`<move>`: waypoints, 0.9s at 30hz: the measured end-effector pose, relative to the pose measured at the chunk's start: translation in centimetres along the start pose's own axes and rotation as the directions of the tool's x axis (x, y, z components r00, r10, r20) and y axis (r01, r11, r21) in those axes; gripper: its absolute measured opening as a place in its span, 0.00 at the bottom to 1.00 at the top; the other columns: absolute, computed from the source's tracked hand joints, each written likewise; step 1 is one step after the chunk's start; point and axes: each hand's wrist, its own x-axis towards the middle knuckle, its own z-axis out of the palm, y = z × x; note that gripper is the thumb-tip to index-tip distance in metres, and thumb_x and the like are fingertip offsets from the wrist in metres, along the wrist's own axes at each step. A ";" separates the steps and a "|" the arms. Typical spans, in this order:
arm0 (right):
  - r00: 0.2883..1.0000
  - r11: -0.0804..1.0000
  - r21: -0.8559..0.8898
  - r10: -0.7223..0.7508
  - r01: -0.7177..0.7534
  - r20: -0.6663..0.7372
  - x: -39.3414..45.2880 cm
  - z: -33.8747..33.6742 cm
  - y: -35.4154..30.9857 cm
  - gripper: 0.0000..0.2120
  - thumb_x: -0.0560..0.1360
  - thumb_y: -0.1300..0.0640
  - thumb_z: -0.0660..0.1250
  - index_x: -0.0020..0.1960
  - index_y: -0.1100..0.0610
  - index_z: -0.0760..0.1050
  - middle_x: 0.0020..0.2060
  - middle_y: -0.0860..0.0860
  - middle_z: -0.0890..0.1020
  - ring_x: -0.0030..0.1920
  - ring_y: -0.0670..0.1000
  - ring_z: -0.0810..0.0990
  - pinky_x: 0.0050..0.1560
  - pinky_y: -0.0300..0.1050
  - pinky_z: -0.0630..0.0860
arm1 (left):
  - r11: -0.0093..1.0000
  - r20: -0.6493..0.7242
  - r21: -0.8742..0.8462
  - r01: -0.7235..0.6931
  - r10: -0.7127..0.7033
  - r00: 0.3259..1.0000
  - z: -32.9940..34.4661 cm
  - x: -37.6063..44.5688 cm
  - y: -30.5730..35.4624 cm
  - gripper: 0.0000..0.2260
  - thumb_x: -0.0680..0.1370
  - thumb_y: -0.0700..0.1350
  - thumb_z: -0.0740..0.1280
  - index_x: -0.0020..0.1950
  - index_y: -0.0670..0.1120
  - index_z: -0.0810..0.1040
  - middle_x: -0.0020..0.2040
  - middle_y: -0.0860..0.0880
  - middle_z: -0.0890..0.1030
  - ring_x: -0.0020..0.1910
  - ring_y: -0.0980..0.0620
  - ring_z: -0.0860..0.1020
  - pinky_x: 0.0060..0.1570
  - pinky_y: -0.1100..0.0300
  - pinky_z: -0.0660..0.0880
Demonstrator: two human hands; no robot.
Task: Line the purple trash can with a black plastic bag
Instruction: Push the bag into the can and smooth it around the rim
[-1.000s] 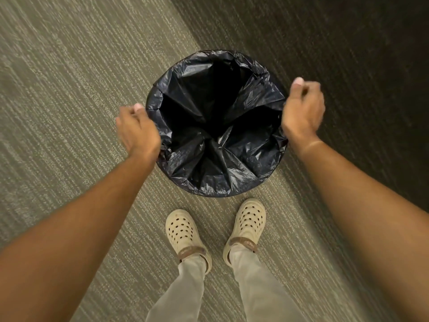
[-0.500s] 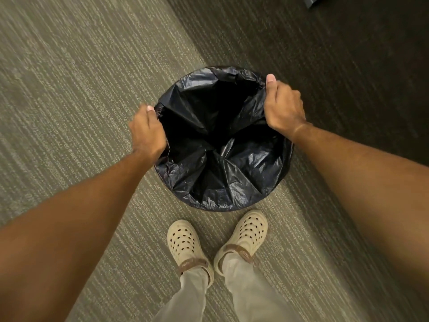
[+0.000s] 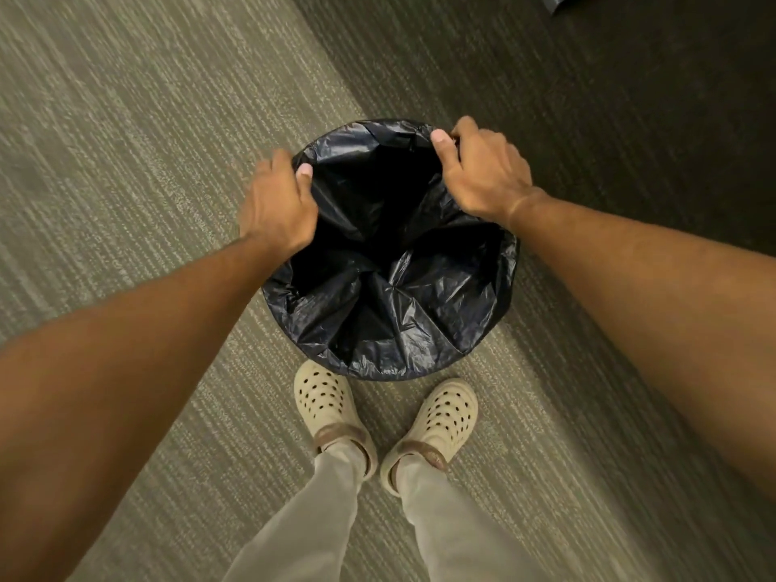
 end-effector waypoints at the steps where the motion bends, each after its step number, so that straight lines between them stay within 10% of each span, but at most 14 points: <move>1: 1.000 1.000 0.006 -0.002 0.002 -0.011 0.1 0.4 0.1 0.27 0.80 0.36 0.47 0.59 0.57 0.69 0.57 0.63 0.79 0.57 0.68 0.76 0.49 0.56 0.69 | 1.000 -0.012 -0.003 -0.012 0.012 1.000 0.2 0.2 -0.5 0.18 0.83 0.51 0.52 0.61 0.38 0.70 0.56 0.36 0.76 0.53 0.37 0.74 0.51 0.46 0.69; 8: 0.998 0.999 0.053 0.009 -0.006 -0.059 0.5 0.6 0.2 0.27 0.79 0.34 0.45 0.45 0.55 0.71 0.51 0.64 0.81 0.55 0.69 0.76 0.46 0.52 0.65 | 0.992 0.025 -0.078 -0.097 0.099 0.995 -0.5 0.4 -2.2 0.18 0.84 0.52 0.52 0.53 0.36 0.69 0.39 0.41 0.71 0.37 0.43 0.69 0.37 0.52 0.61; 15: 0.877 0.972 -0.200 -0.198 0.120 -0.438 -3.2 0.5 -3.6 0.17 0.76 0.46 0.59 0.60 0.53 0.74 0.56 0.55 0.76 0.56 0.57 0.73 0.52 0.53 0.65 | 0.980 0.038 0.078 -0.181 0.179 0.983 -1.3 -0.1 -1.5 0.24 0.81 0.55 0.55 0.72 0.40 0.63 0.63 0.38 0.69 0.55 0.42 0.74 0.51 0.48 0.72; 20: 0.884 0.838 -0.295 -0.465 0.459 0.053 -5.8 7.9 -5.8 0.13 0.71 0.57 0.62 0.53 0.59 0.78 0.48 0.59 0.80 0.49 0.62 0.78 0.47 0.54 0.70 | 0.973 0.124 0.142 -0.183 0.166 0.978 -0.8 -0.4 -1.7 0.24 0.83 0.48 0.55 0.78 0.46 0.54 0.64 0.38 0.68 0.38 0.46 0.68 0.36 0.52 0.66; 27: 0.854 0.851 -0.432 -0.036 0.299 0.520 -1.0 16.7 -2.8 0.30 0.80 0.43 0.57 0.76 0.58 0.60 0.71 0.62 0.67 0.70 0.62 0.68 0.67 0.52 0.66 | 0.976 0.096 0.070 -0.207 0.200 0.975 0.2 0.1 -2.7 0.23 0.83 0.45 0.57 0.77 0.50 0.54 0.63 0.41 0.69 0.47 0.40 0.77 0.45 0.47 0.73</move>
